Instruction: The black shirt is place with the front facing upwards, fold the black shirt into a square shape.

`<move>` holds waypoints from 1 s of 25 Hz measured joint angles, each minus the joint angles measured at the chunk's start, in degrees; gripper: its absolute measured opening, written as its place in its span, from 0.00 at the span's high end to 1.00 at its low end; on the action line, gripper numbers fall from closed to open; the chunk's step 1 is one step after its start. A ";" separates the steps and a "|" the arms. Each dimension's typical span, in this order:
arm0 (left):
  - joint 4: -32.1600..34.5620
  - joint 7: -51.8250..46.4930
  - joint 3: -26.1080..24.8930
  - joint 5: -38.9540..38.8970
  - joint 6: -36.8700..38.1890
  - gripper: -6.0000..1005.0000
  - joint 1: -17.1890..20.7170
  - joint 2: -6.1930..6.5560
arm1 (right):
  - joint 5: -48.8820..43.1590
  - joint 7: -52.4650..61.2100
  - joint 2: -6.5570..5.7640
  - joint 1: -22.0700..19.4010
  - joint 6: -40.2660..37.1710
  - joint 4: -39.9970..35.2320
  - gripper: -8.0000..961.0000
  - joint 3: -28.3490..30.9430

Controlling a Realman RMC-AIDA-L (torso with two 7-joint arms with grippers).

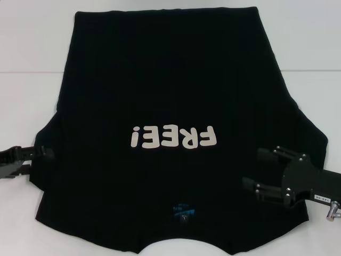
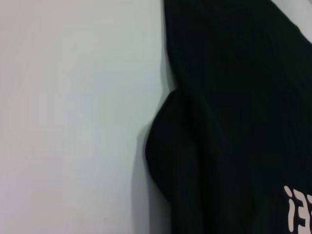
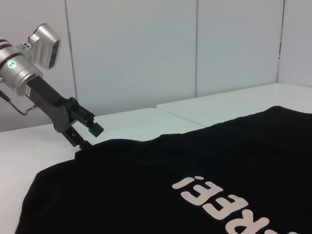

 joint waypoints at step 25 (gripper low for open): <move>1.45 -1.22 3.55 1.66 -2.48 0.53 -1.53 -1.04 | -0.10 1.23 -0.09 0.00 -0.43 -0.23 0.10 -0.01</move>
